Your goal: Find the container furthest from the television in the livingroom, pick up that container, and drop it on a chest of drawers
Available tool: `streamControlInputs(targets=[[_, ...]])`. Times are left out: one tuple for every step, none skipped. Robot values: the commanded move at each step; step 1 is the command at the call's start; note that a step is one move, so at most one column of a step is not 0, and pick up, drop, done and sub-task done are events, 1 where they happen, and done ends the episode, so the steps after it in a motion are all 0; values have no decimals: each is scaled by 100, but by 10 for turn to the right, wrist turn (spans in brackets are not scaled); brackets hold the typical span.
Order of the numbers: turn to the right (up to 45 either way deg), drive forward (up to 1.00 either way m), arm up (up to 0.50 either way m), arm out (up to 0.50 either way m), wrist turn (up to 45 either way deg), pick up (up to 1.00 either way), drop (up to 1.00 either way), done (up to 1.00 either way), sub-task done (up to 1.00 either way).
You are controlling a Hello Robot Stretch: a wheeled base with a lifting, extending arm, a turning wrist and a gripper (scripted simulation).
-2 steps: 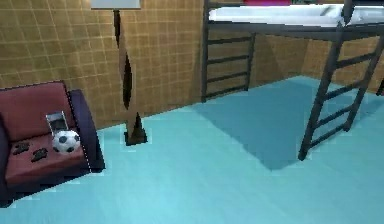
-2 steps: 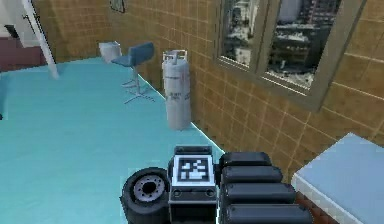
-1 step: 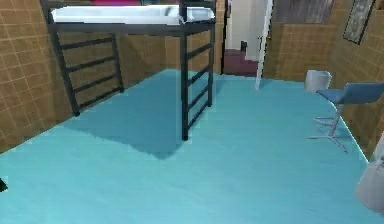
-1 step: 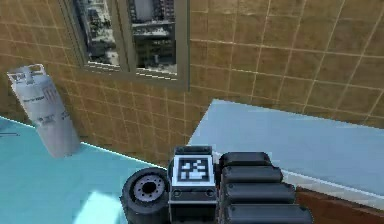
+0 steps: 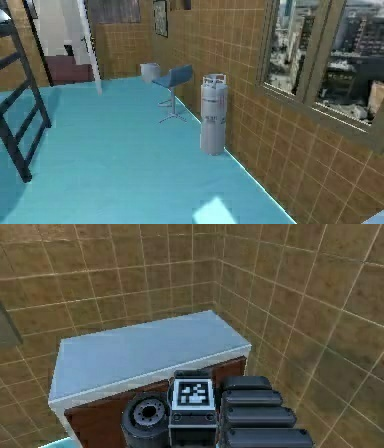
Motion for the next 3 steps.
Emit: streamControlInputs(targets=[[450,0,0,0,0,0,0,0,0],[360,0,0,0,0,0,0,0,0],[0,35,0,0,0,0,0,0,0]])
